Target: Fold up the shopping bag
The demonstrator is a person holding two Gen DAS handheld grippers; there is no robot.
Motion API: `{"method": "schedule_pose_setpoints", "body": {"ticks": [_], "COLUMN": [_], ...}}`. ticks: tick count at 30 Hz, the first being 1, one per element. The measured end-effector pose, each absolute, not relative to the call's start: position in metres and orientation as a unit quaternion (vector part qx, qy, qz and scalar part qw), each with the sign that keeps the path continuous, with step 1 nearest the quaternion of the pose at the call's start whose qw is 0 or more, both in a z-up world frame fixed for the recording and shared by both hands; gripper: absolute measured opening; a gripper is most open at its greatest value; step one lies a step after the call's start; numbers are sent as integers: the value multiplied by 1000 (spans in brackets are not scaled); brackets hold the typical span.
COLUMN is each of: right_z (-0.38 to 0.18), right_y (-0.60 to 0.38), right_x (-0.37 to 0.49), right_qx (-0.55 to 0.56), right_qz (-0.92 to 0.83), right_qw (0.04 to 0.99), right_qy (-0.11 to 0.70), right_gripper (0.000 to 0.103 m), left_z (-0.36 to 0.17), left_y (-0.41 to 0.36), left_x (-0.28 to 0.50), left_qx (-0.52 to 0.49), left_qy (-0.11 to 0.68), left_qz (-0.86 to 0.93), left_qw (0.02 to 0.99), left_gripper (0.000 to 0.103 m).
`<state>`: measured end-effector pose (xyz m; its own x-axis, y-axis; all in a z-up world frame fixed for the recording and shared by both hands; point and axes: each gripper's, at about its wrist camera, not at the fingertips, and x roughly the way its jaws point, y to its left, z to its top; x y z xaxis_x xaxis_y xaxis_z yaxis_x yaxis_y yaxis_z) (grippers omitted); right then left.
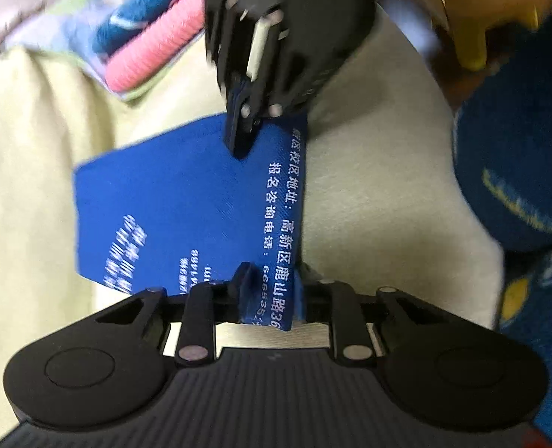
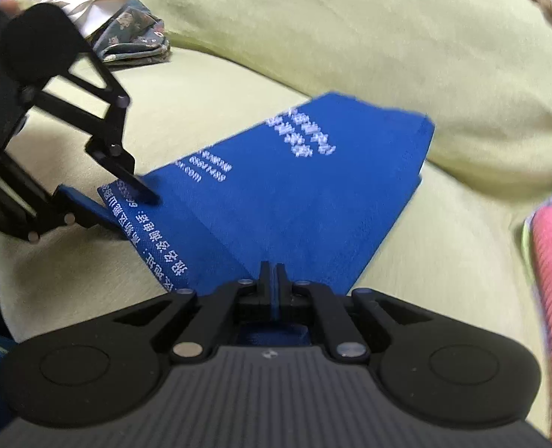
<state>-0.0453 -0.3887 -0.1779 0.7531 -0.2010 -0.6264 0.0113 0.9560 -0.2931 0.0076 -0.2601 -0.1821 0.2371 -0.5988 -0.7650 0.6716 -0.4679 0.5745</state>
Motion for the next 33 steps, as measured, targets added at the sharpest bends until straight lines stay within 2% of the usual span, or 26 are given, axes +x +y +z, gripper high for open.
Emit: {"method": "schedule_pose_setpoints", "body": {"ticks": [3, 6, 8, 10, 14, 16, 20, 23, 27, 33], "right_z": [-171, -168, -178, -190, -222, -228, -225, -212, -181, -163], "right_y": [-382, -376, -369, -364, -365, -369, -377, -385, -409, -432], "right_x": [-68, -97, -108, -117, -112, -111, -102, -89, -64, -63], "right_qx": [-200, -262, -323, -385, -486, -497, -451, -388, -251, -100], "right_qz": [-55, -4, 24, 51, 65, 74, 85, 97, 123, 191], "right_qw": [932, 928, 910, 886, 839, 837, 855, 871, 888, 878], "right_qy": [298, 266, 259, 253, 236, 219, 239, 285, 366, 427], "right_gripper": [12, 30, 31, 39, 40, 38, 34, 29, 28, 28], "left_z": [-175, -173, -172, -170, -165, -164, -159, -154, -140, -125], "left_y": [-263, -263, -263, -262, -264, -264, -268, -272, -277, -270], "left_x": [17, 21, 22, 23, 29, 33, 40, 42, 47, 46], "left_qx": [586, 580, 577, 571, 556, 551, 541, 540, 531, 507], "left_qy": [55, 66, 70, 75, 89, 95, 116, 131, 169, 223], "left_qz": [-633, -638, -638, -638, -641, -643, -652, -655, -662, -685], "left_qw": [502, 503, 505, 511, 522, 523, 518, 512, 502, 473], "left_gripper": [25, 25, 25, 25, 25, 26, 29, 29, 19, 18]}}
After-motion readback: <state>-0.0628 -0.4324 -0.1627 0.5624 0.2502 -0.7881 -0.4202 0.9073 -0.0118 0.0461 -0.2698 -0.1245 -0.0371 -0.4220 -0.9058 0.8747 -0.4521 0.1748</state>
